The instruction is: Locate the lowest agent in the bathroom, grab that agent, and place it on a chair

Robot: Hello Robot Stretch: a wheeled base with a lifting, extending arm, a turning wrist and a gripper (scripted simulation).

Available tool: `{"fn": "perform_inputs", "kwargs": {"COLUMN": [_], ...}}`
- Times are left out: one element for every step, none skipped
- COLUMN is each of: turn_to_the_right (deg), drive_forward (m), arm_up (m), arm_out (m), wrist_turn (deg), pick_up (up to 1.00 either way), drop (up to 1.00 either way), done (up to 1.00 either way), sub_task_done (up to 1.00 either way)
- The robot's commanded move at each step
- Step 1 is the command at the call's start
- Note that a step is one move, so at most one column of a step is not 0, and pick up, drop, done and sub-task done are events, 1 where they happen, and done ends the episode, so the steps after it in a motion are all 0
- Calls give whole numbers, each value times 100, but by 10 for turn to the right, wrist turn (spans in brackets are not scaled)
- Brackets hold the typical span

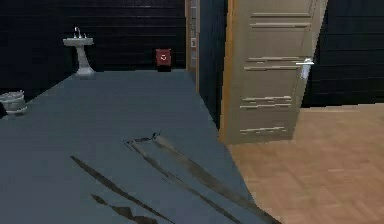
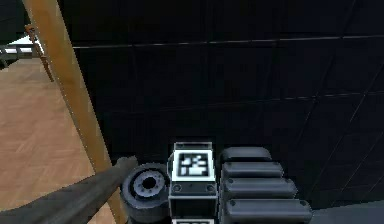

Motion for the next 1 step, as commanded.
{"fn": "perform_inputs", "kwargs": {"turn_to_the_right": [-60], "drive_forward": [0], "arm_up": [0], "arm_out": [0], "wrist_turn": [0], "pick_up": [0], "drop": [0], "done": [0], "sub_task_done": [0]}}
